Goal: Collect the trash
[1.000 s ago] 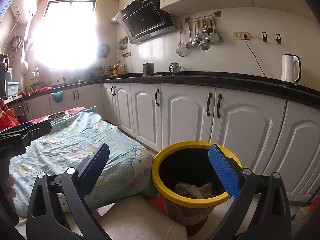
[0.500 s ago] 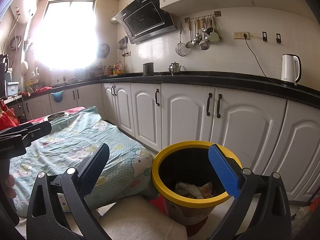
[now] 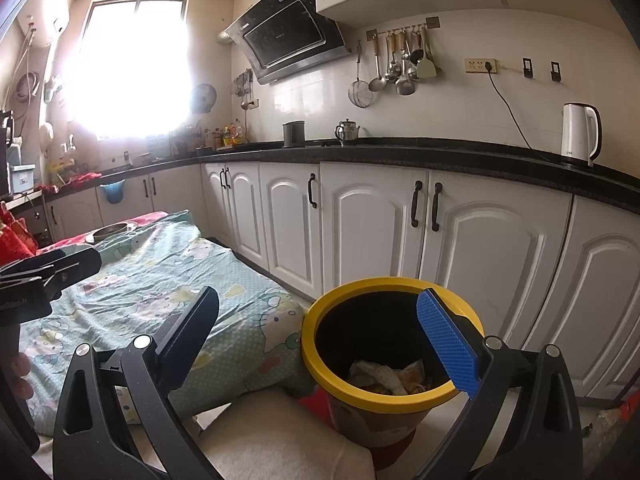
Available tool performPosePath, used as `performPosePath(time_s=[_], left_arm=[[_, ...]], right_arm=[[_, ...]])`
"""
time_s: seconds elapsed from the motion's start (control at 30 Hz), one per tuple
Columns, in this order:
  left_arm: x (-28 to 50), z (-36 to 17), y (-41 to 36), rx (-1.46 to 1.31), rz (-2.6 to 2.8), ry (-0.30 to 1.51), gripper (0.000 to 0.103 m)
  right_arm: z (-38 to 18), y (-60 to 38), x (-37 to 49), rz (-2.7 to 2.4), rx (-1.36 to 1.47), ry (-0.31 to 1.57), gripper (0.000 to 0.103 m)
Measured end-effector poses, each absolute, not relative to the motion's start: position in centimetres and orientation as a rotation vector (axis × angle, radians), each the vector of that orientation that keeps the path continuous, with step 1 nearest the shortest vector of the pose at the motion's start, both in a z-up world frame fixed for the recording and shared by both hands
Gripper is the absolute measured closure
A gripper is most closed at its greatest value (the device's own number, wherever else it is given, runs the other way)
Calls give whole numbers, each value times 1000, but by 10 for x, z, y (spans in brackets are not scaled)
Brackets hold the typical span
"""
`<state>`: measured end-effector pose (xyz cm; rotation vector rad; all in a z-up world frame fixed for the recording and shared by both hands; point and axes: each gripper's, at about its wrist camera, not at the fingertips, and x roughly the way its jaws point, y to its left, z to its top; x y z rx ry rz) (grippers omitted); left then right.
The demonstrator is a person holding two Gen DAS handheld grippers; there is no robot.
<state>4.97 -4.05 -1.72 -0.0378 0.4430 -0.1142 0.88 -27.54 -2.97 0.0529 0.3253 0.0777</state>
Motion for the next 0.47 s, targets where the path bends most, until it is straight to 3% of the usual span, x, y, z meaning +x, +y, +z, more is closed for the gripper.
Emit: performPosePath(time_s=[0.23, 0.47], left_arm=[[52, -16, 23, -185, -25, 551, 11], [1, -35, 242, -336, 621, 644, 11]], right_arm=[[-16, -260, 23, 109, 40, 320, 6], [5, -82, 58, 609, 3, 451, 6]])
